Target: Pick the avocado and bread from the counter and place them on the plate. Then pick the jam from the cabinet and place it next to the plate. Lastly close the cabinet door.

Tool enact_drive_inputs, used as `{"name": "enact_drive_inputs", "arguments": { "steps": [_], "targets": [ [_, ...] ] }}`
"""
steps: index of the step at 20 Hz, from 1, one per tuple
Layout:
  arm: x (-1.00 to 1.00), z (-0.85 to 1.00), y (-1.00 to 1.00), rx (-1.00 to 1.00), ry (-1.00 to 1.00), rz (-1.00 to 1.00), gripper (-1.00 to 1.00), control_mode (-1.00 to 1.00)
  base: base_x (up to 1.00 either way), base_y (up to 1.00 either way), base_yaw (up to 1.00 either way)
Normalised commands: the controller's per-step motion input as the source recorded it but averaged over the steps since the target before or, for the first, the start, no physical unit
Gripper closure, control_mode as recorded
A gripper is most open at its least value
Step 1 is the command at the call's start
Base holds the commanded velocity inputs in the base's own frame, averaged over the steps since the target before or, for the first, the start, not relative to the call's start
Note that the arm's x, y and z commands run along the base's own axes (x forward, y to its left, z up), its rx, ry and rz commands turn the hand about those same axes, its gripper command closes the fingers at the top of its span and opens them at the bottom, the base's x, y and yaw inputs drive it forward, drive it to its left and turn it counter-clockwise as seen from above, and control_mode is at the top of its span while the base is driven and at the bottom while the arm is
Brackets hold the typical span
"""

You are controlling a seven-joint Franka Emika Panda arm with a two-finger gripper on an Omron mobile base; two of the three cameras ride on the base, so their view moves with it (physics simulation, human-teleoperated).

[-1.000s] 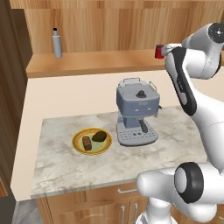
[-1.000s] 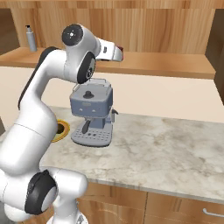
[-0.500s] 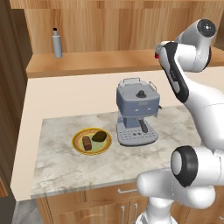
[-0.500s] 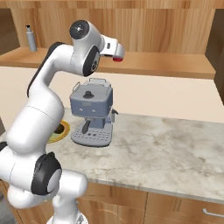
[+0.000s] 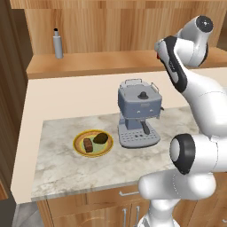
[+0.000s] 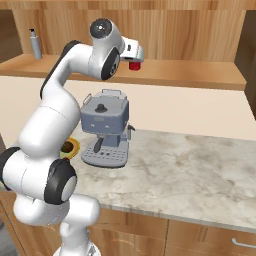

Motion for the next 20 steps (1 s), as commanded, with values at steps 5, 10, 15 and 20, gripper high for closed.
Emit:
{"name": "enact_drive_inputs", "arguments": {
  "steps": [5,10,15,20],
  "targets": [
    [0.24,-0.11,0.00,0.00,0.03,0.01,-1.00,-1.00,0.00,0.00,0.00],
    [0.25,-0.13,0.00,0.00,0.02,0.00,-1.00,-1.00,0.00,0.00,0.00],
    [0.21,-0.02,-0.09,0.00,0.00,0.00,-1.00,-1.00,0.00,0.00,0.00],
    [0.18,-0.02,-0.15,0.00,0.00,0.00,-1.00,-1.00,0.00,0.00,0.00]
  ]
}}
